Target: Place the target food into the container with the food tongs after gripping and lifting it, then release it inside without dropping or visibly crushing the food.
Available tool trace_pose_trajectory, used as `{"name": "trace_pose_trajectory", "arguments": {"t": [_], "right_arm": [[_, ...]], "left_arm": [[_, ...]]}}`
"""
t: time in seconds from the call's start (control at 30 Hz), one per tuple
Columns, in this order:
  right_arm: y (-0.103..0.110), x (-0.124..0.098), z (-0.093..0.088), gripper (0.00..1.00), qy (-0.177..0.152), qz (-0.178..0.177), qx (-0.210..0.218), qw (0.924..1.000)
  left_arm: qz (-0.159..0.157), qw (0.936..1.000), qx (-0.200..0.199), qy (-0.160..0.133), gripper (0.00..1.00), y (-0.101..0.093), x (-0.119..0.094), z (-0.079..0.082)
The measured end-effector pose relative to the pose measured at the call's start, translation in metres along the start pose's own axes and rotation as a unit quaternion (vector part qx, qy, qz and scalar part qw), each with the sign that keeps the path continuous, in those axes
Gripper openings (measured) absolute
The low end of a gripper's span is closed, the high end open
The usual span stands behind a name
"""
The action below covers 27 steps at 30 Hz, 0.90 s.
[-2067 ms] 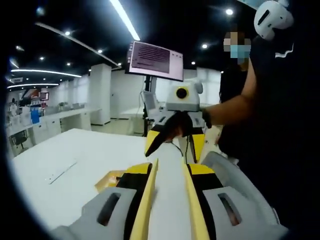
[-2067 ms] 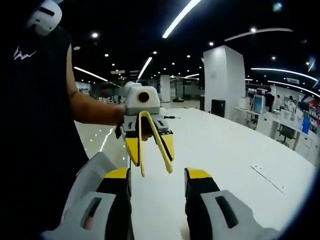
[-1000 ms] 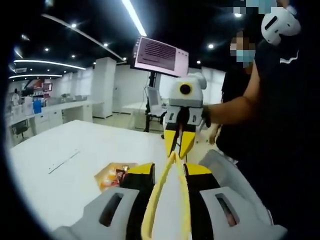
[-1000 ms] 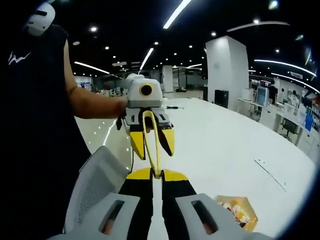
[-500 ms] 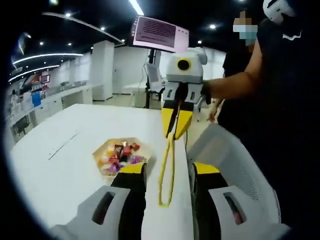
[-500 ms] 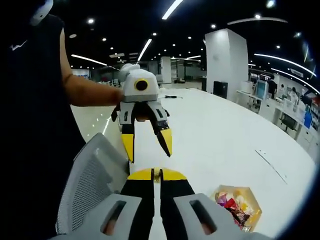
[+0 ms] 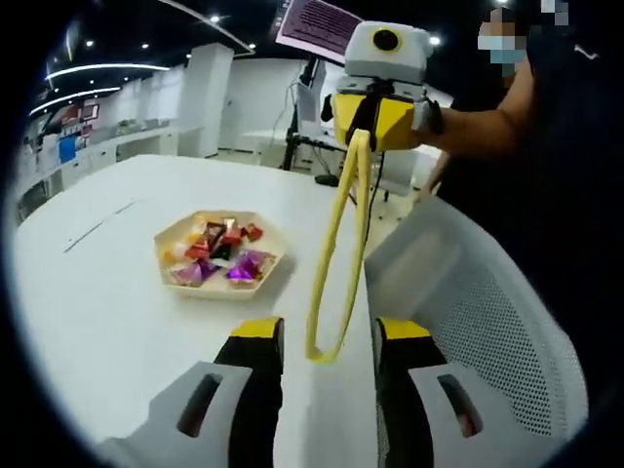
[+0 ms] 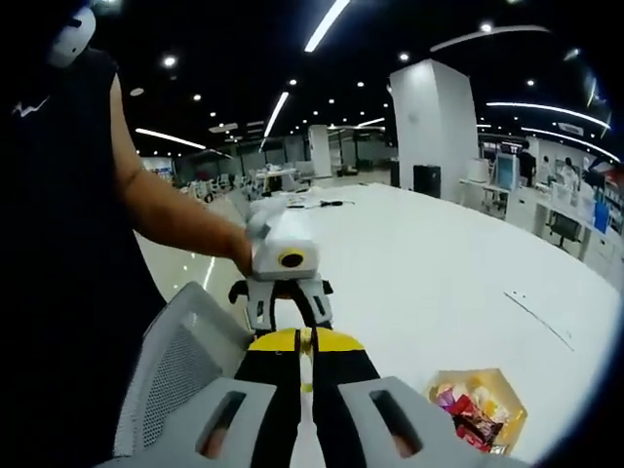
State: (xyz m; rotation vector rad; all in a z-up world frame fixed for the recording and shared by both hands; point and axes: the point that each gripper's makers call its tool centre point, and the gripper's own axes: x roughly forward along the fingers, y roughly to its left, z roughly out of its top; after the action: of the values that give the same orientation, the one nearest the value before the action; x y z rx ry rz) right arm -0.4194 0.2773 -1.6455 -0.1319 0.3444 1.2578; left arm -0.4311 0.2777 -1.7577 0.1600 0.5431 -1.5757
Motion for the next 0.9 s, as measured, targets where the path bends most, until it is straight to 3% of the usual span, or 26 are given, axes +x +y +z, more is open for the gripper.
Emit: {"name": "trace_pose_trajectory", "arguments": {"t": [0.03, 0.07, 0.1, 0.17, 0.2, 0.33, 0.4, 0.5, 0.57, 0.67, 0.7, 0.73, 0.77, 0.8, 0.83, 0.87, 0.9], "right_arm": [[-0.001, 0.001, 0.0, 0.01, 0.0, -0.001, 0.001, 1.0], [-0.001, 0.002, -0.002, 0.01, 0.001, -0.001, 0.001, 1.0], [-0.002, 0.002, -0.004, 0.01, 0.003, -0.001, 0.002, 1.0], [-0.006, 0.004, -0.011, 0.01, 0.005, -0.001, 0.01, 0.9999], [-0.007, 0.004, -0.014, 0.01, 0.007, 0.001, 0.013, 0.9999], [-0.013, 0.003, -0.038, 0.03, 0.025, 0.006, 0.005, 0.9997], [-0.016, 0.005, -0.058, 0.03, 0.042, 0.004, -0.005, 0.9991], [-0.02, 0.011, -0.079, 0.05, 0.066, 0.005, -0.008, 0.9978], [-0.021, 0.017, -0.091, 0.09, 0.073, 0.007, -0.004, 0.9973], [-0.023, 0.023, -0.123, 0.15, 0.128, -0.002, -0.029, 0.9913], [-0.026, 0.025, -0.129, 0.15, 0.138, -0.011, -0.038, 0.9896], [-0.017, 0.026, -0.141, 0.01, 0.158, 0.009, -0.047, 0.9863], [-0.01, 0.031, -0.149, 0.02, 0.167, 0.018, -0.04, 0.985], [-0.009, 0.03, -0.153, 0.02, 0.182, 0.014, -0.05, 0.982], [-0.007, 0.035, -0.153, 0.02, 0.169, 0.009, -0.041, 0.9848], [-0.007, 0.037, -0.156, 0.03, 0.169, 0.007, -0.032, 0.985], [-0.008, 0.037, -0.16, 0.03, 0.175, 0.003, -0.03, 0.9841]], "left_arm": [[-0.001, 1.0, 0.003, 0.0, 0.37, 0.0, 0.001, 0.0], [-0.005, 0.9999, 0.011, 0.001, 0.22, -0.001, 0.0, 0.001], [-0.008, 0.9999, 0.011, 0.01, 0.16, 0.0, -0.001, 0.0], [0.001, 0.9998, 0.017, 0.012, 0.14, -0.001, -0.006, 0.0], [-0.007, 0.9996, 0.011, 0.026, 0.14, -0.005, -0.01, -0.005], [0.018, 0.9964, 0.038, 0.074, 0.13, 0.002, -0.022, -0.02], [0.053, 0.9908, 0.058, 0.11, 0.13, 0.015, -0.028, -0.029], [0.068, 0.9814, 0.082, 0.16, 0.12, 0.022, -0.027, -0.042], [0.086, 0.9695, 0.115, 0.198, 0.12, 0.028, -0.025, -0.053], [0.094, 0.9481, 0.146, 0.266, 0.12, 0.033, -0.022, -0.074], [0.096, 0.9441, 0.149, 0.278, 0.12, 0.034, -0.021, -0.079], [0.094, 0.944, 0.142, 0.283, 0.13, 0.033, -0.02, -0.082], [0.121, 0.942, 0.102, 0.296, 0.13, 0.039, -0.025, -0.086], [0.107, 0.9492, 0.128, 0.267, 0.13, 0.037, -0.016, -0.078], [0.095, 0.933, 0.14, 0.318, 0.13, 0.038, -0.023, -0.09], [0.091, 0.9291, 0.146, 0.328, 0.13, 0.037, -0.021, -0.094], [0.088, 0.9303, 0.144, 0.326, 0.13, 0.037, -0.018, -0.094]]}}
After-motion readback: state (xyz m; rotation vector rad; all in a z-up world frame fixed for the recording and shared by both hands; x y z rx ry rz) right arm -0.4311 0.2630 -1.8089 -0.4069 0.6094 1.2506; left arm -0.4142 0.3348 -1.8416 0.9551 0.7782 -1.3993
